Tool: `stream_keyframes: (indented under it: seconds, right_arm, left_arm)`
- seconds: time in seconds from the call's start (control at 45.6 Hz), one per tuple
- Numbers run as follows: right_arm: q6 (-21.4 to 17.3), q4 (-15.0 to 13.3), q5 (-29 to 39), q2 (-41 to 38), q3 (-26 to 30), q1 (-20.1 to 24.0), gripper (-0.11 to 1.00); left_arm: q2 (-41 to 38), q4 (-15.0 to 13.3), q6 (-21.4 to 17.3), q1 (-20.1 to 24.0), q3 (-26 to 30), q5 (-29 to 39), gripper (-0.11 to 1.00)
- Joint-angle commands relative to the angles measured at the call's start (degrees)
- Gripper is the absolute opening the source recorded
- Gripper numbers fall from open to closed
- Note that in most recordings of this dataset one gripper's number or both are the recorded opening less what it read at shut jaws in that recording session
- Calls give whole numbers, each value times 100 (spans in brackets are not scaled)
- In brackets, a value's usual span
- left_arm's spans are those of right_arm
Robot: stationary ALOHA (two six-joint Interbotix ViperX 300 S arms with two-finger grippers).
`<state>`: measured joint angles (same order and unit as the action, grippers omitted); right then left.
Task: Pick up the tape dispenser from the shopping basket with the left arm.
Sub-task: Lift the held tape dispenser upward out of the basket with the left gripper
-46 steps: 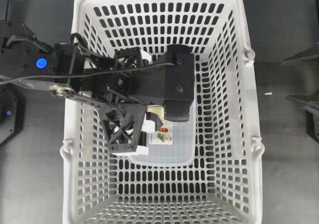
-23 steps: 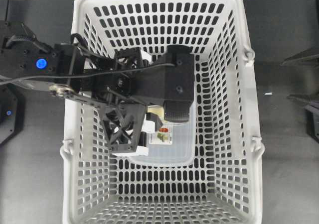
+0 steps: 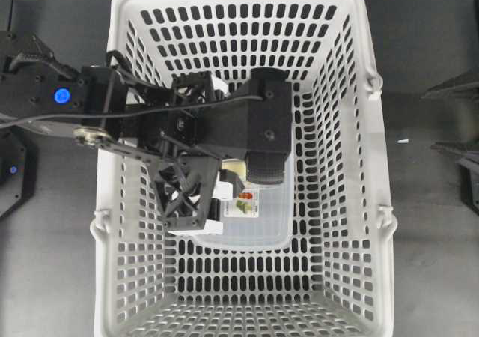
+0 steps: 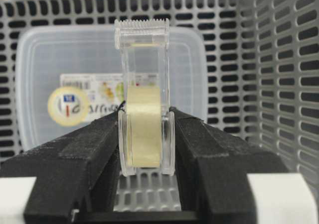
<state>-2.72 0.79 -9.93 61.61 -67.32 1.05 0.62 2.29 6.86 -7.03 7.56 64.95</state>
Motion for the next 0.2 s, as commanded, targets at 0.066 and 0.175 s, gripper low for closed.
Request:
stream_keyframes:
  seconds: [0.066, 0.175]
  right_arm:
    - [-18, 18, -35, -35, 26, 0, 76]
    - [-18, 26, -35, -35, 35, 0, 76]
  left_arm:
    - [149, 26, 0, -9, 114, -18, 28]
    - [158, 26, 0, -9, 114, -18, 28]
